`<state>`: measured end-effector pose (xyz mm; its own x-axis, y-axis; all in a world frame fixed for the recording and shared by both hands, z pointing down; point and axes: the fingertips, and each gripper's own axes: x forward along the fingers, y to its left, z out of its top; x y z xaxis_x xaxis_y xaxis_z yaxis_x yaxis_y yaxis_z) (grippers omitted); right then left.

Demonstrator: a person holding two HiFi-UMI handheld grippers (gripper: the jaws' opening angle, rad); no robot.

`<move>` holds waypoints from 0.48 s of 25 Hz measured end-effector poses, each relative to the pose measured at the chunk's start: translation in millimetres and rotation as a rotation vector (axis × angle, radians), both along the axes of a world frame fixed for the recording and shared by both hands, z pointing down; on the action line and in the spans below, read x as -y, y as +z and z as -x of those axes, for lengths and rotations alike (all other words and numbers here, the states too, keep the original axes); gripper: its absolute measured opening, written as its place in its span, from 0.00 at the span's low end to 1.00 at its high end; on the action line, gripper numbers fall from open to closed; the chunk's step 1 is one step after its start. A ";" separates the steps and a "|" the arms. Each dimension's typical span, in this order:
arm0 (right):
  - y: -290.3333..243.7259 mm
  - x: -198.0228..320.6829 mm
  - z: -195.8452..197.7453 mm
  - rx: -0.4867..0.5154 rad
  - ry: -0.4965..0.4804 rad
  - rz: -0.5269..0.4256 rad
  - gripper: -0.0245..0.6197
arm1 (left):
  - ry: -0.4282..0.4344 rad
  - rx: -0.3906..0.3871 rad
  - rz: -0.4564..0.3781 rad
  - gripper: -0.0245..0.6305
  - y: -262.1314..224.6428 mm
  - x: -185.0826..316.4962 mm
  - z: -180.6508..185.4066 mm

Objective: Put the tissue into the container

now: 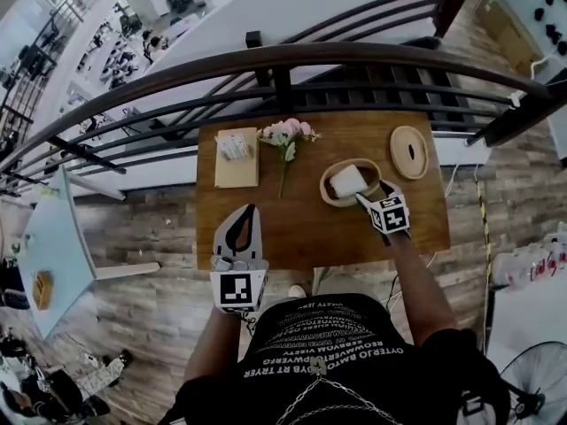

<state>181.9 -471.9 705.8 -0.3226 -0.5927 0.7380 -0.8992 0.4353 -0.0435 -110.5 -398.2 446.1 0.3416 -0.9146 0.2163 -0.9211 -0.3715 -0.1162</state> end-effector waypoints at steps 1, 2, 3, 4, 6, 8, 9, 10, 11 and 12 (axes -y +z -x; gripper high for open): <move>-20.3 -10.9 -2.1 0.000 0.014 -0.064 0.56 | 0.014 -0.009 -0.011 0.08 -3.4 -9.5 2.4; -43.9 -22.3 -3.3 0.004 0.034 -0.143 0.46 | 0.030 -0.019 -0.027 0.08 -7.6 -19.1 4.7; -70.2 -34.5 -3.3 0.014 0.059 -0.231 0.29 | 0.045 -0.029 -0.046 0.08 -12.4 -28.9 7.0; -97.3 -48.0 -1.7 0.033 0.083 -0.314 0.15 | 0.056 -0.039 -0.062 0.08 -17.1 -38.8 9.4; -149.0 -79.8 4.1 0.081 0.107 -0.445 0.06 | 0.076 -0.060 -0.083 0.08 -24.1 -59.1 12.5; -196.0 -116.0 9.1 0.097 0.110 -0.542 0.06 | 0.096 -0.076 -0.094 0.08 -31.3 -78.2 11.8; -218.4 -134.8 10.7 0.088 0.109 -0.586 0.06 | 0.105 -0.081 -0.099 0.08 -36.2 -86.8 10.5; -240.1 -153.3 12.0 0.075 0.108 -0.627 0.06 | 0.116 -0.084 -0.105 0.08 -41.7 -95.0 8.8; -260.4 -170.7 12.9 0.061 0.107 -0.662 0.06 | 0.129 -0.088 -0.113 0.08 -47.6 -102.8 6.9; -278.2 -186.1 13.3 0.050 0.106 -0.691 0.06 | 0.142 -0.092 -0.125 0.08 -53.5 -110.0 4.7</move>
